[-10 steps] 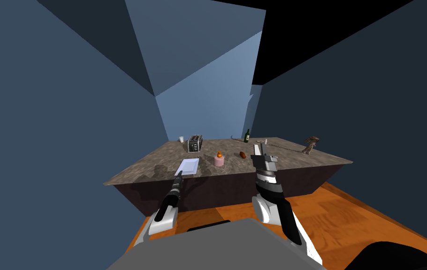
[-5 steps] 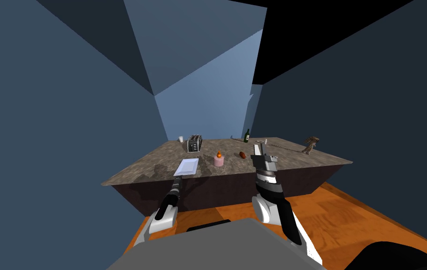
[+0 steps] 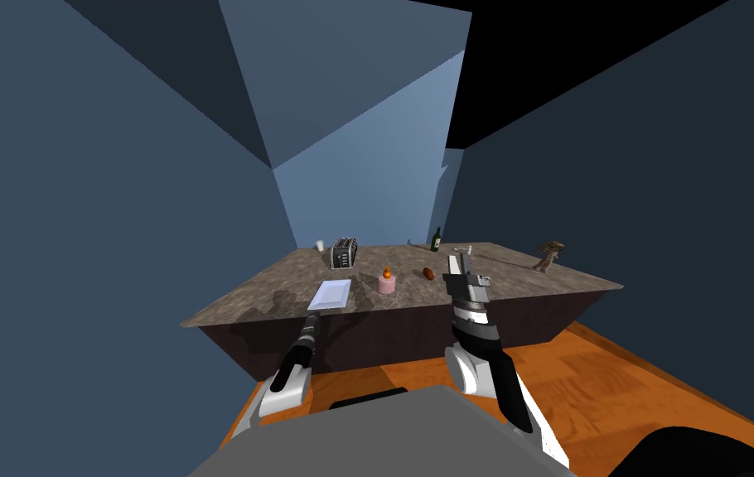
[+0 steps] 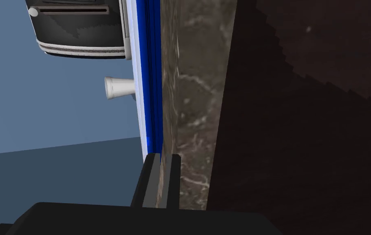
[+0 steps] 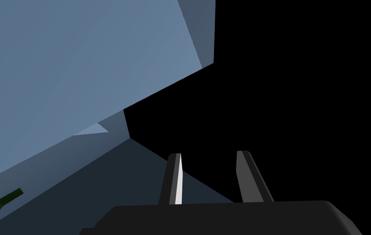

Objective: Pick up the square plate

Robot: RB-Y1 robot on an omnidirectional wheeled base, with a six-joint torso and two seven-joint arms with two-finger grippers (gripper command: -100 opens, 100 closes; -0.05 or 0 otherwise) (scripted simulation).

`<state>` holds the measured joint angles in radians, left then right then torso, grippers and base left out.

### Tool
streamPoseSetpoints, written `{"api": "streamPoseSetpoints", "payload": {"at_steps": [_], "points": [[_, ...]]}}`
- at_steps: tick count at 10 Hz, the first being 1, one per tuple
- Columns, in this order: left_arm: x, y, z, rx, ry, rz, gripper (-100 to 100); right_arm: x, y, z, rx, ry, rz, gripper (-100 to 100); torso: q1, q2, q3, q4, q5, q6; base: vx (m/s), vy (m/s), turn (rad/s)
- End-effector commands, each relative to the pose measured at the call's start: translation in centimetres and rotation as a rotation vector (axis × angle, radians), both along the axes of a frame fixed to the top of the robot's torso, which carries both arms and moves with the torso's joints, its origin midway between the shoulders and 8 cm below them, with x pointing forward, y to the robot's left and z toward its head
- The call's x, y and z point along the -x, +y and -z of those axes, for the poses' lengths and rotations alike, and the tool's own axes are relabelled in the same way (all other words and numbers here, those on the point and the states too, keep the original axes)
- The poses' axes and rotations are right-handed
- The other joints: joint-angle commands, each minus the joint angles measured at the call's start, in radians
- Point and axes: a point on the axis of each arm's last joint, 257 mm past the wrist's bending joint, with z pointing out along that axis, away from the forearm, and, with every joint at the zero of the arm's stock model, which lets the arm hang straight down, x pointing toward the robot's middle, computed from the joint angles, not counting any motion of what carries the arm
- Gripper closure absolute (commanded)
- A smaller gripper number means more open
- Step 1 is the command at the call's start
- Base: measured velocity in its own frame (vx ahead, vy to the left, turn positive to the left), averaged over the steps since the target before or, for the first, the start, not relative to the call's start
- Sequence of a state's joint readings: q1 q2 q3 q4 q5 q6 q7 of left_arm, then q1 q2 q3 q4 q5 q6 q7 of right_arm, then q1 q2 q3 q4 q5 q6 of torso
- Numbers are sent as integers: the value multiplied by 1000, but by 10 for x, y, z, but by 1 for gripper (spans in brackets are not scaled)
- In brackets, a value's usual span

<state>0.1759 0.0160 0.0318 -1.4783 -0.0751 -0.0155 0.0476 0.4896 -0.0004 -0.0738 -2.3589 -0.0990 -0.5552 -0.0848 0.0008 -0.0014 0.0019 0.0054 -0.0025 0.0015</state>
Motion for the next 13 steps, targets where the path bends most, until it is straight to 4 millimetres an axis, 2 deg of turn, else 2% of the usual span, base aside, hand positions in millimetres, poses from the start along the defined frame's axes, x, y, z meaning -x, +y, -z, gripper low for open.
{"api": "streamPoseSetpoints", "payload": {"at_steps": [1,3,4,6,9,13], "points": [[2,12,3,-18,13,-2,-100,0,0,0,0,0,0,0,0,0,0,0,0,0,-41,29,12],[9,30,10,-45,41,-10,-100,0,0,0,0,0,0,0,1,1,1,0,0,0,-28,30,3],[18,45,18,-62,74,-21,-100,0,0,0,0,0,0,0,1,0,0,0,0,0,-29,51,5],[27,58,27,-70,110,-35,-100,0,0,0,0,0,0,0,3,1,1,0,1,0,-28,66,-1],[45,74,44,-67,181,-62,-100,0,0,0,0,0,0,0,2,0,0,0,1,0,-13,55,-5],[63,81,60,-53,257,-84,-100,0,0,0,0,0,0,0,1,1,0,0,1,0,-28,48,-13]]}}
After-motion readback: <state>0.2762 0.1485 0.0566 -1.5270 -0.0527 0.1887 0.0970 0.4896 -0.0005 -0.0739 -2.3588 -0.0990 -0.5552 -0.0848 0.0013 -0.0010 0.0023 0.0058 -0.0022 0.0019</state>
